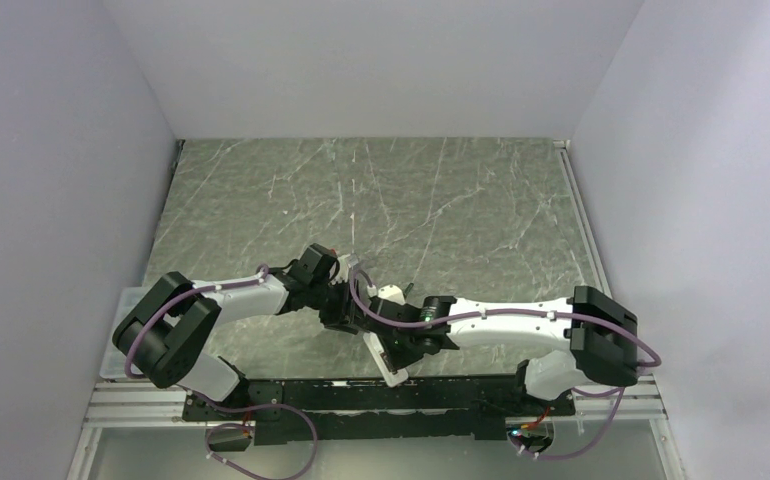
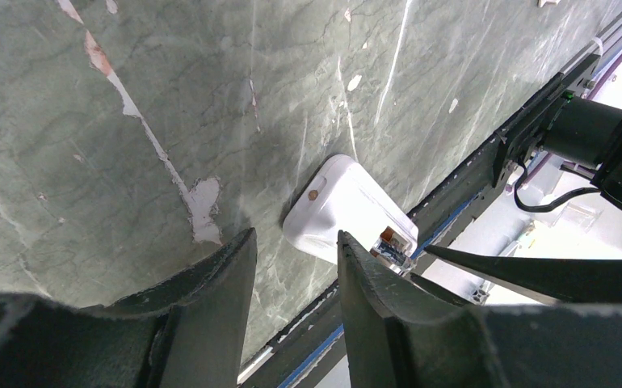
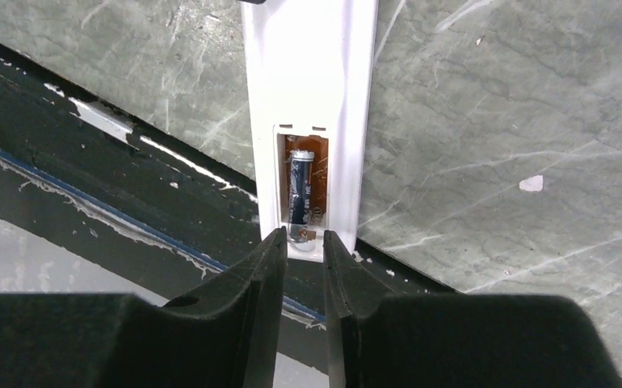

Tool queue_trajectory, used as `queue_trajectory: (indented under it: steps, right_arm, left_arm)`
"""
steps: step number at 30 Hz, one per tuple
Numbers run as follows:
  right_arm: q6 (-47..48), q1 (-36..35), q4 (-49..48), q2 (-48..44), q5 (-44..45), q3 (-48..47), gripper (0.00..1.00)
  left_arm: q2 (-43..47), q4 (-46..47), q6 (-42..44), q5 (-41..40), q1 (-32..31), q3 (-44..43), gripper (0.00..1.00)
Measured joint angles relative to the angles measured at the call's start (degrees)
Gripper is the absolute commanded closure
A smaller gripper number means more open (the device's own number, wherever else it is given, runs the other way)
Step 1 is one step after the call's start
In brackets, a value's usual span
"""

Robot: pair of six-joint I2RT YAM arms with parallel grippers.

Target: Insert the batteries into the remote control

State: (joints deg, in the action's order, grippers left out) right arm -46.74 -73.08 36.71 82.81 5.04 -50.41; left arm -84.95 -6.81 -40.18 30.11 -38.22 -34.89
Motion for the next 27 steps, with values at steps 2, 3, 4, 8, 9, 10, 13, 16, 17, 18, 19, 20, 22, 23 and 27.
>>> queue_trajectory:
  steps: [2, 3, 4, 8, 9, 10, 13, 16, 17, 18, 19, 20, 22, 23, 27]
  right_arm:
    - [0.0, 0.0, -0.5, 0.4, 0.0, 0.0, 0.75]
    - [0.0, 0.0, -0.8, 0.7, 0.0, 0.0, 0.76]
    - [0.0, 0.0, -1.0, 0.9, -0.1, 0.0, 0.76]
    - [0.1, 0.0, -1.7, 2.3, -0.3, 0.0, 0.77]
    - [0.2, 0.0, -1.8, 2.6, -0.5, 0.0, 0.78]
    - [0.2, 0.0, -1.9, 2.9, -0.6, 0.0, 0.79]
    - [0.3, 0.0, -2.3, 3.7, -0.9, 0.0, 0.83]
    - [0.5, 0.0, -2.4, 3.9, -0.9, 0.0, 0.88]
    - [0.6, 0.0, -2.4, 3.9, -0.9, 0.0, 0.89]
    - [0.7, 0.0, -2.4, 3.9, -0.9, 0.0, 0.9]
    - [0.7, 0.0, -2.3, 3.9, -0.9, -0.1, 0.91]
    - [0.7, 0.0, -2.3, 3.9, -0.9, -0.1, 0.91]
    - [0.8, 0.0, -2.3, 3.9, -0.9, -0.3, 0.91]
    - [0.8, 0.0, -2.3, 3.9, -0.8, -0.5, 0.91]
    - [0.9, -0.1, -2.3, 3.9, -0.8, -0.8, 0.91]
  left_arm:
    - [0.0, 0.0, 0.0, 0.0, 0.0, 0.0, 0.53]
    - [0.0, 0.0, 0.0, 0.0, 0.0, 0.0, 0.53]
    - [0.0, 0.0, 0.0, 0.0, 0.0, 0.0, 0.53]
    - [0.0, 0.0, 0.0, 0.0, 0.0, 0.0, 0.53]
    - [0.0, -0.1, 0.0, 0.0, 0.0, 0.0, 0.53]
    - [0.0, -0.1, 0.0, 0.0, 0.0, 0.0, 0.53]
    - [0.0, -0.2, 0.0, 0.0, 0.0, 0.0, 0.53]
    - [0.0, -0.2, 0.0, 0.0, 0.0, 0.0, 0.53]
    - [0.0, -0.2, 0.0, 0.0, 0.0, 0.0, 0.53]
    - [0.0, -0.2, 0.0, 0.0, 0.0, 0.0, 0.53]
    - [0.0, -0.2, 0.0, 0.0, 0.0, 0.0, 0.53]
    - [0.0, -0.2, 0.0, 0.0, 0.0, 0.0, 0.53]
    - [0.0, -0.2, 0.0, 0.0, 0.0, 0.0, 0.53]
    - [0.0, -0.1, 0.0, 0.0, 0.0, 0.0, 0.53]
    - [0.0, -0.1, 0.0, 0.0, 0.0, 0.0, 0.53]
